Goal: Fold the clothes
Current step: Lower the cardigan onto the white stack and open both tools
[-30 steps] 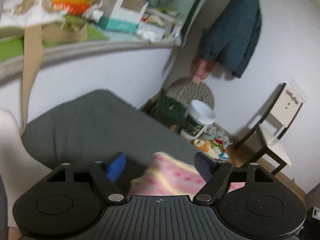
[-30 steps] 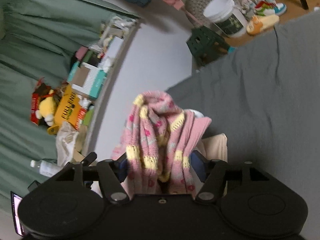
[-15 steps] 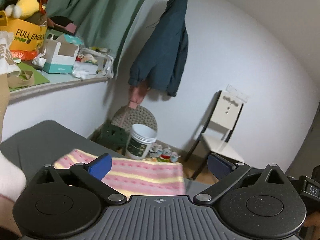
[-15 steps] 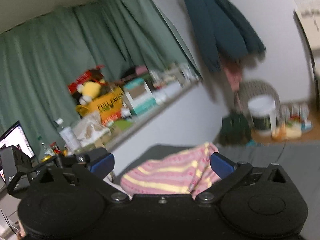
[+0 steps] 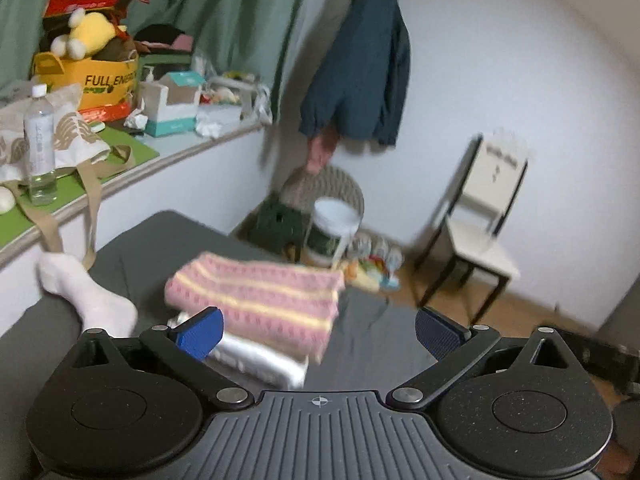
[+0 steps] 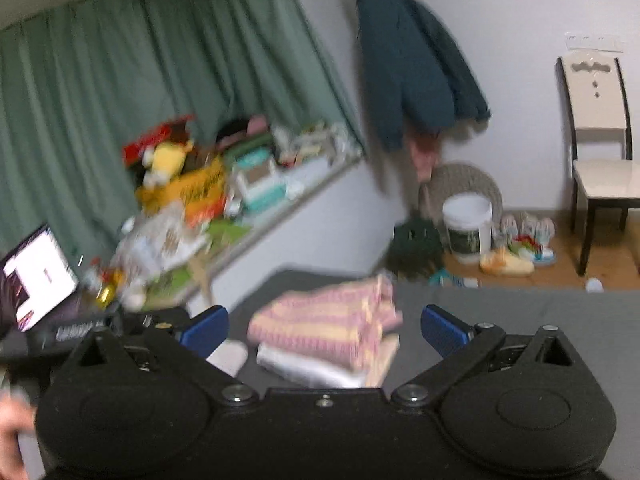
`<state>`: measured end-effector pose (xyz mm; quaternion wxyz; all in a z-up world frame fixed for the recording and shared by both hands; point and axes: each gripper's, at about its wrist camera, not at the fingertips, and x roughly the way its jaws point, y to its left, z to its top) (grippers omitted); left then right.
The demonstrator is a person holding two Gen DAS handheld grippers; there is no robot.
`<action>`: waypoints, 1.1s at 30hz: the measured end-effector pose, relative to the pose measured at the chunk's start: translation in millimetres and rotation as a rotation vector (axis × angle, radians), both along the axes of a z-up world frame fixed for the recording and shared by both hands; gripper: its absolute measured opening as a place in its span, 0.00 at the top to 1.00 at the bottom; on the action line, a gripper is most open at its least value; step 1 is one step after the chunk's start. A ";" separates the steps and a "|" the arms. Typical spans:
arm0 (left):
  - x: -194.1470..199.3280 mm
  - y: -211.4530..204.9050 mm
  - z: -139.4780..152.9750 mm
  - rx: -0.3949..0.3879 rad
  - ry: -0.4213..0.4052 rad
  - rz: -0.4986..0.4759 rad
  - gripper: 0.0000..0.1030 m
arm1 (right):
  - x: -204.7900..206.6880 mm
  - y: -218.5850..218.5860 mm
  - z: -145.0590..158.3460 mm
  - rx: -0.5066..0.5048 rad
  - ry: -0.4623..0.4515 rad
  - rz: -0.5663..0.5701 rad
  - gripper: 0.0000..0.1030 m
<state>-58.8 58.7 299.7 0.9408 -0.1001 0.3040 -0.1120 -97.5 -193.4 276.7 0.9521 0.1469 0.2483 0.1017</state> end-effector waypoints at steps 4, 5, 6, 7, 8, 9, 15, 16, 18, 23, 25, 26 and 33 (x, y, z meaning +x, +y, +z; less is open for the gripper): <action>-41.2 -15.1 33.2 0.125 0.037 -0.025 0.01 | -55.2 -16.1 4.2 -0.004 -0.045 0.026 0.00; -54.2 -16.3 41.3 0.153 0.022 -0.028 0.01 | -69.1 -19.2 4.9 0.004 -0.073 0.020 0.00; -67.8 -17.4 51.5 0.187 0.013 -0.038 0.01 | -78.8 -20.4 7.3 -0.005 -0.086 0.015 0.00; -79.8 -16.6 58.9 0.217 0.009 -0.050 0.01 | -84.1 -19.4 10.7 -0.033 -0.085 0.011 0.00; -91.0 -14.4 65.0 0.242 0.008 -0.066 0.01 | -86.9 -16.5 13.7 -0.065 -0.074 -0.004 0.00; -99.9 -11.7 70.3 0.261 0.011 -0.078 0.01 | -88.9 -12.8 16.5 -0.098 -0.058 -0.024 0.00; -130.7 19.8 70.8 0.225 0.000 -0.080 0.01 | -106.3 23.0 14.3 -0.170 0.082 -0.151 0.00; -127.1 25.1 69.9 0.225 0.011 -0.072 0.01 | -108.9 29.7 14.5 -0.182 0.105 -0.174 0.00; -119.7 36.6 66.7 0.234 0.010 -0.018 0.01 | -111.4 44.8 20.9 -0.215 0.149 -0.193 0.00; -96.6 51.4 51.1 0.243 0.044 0.088 0.01 | -126.4 74.6 32.7 -0.249 0.173 -0.169 0.00; -97.5 51.4 47.2 0.273 0.043 0.098 0.01 | -129.9 82.4 26.7 -0.272 0.169 -0.155 0.00; -98.8 50.8 44.6 0.288 0.043 0.098 0.01 | -130.5 85.2 21.9 -0.281 0.168 -0.142 0.00; -125.8 37.6 56.6 0.364 -0.008 0.100 0.01 | -135.0 69.9 -3.7 -0.076 0.230 -0.043 0.00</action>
